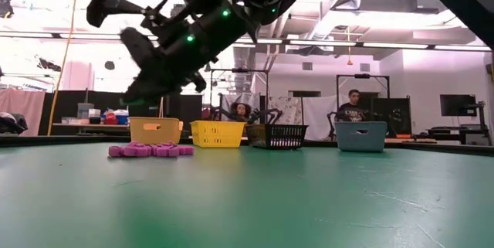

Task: Sort Halloween decoration
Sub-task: Put the green skeleton toy into the blue bin

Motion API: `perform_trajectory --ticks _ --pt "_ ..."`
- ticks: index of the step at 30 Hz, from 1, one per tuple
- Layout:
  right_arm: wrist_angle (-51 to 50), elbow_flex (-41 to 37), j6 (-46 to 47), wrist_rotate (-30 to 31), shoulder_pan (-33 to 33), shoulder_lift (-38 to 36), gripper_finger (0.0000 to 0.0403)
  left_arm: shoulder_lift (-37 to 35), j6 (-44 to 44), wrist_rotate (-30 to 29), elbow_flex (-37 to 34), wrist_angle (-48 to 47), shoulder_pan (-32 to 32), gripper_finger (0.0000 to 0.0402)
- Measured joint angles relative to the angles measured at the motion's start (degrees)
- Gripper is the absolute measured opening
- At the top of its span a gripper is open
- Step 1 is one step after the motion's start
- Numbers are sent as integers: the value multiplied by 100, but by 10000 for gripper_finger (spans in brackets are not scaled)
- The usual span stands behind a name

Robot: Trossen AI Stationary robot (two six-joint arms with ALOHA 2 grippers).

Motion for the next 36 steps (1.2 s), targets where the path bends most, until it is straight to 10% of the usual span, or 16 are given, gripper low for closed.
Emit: perform_trajectory --ticks 36 --pt "-1221 -781 -1828 -2703 -3950 -2304 18 2 -195 -750 0 -9 0 231"
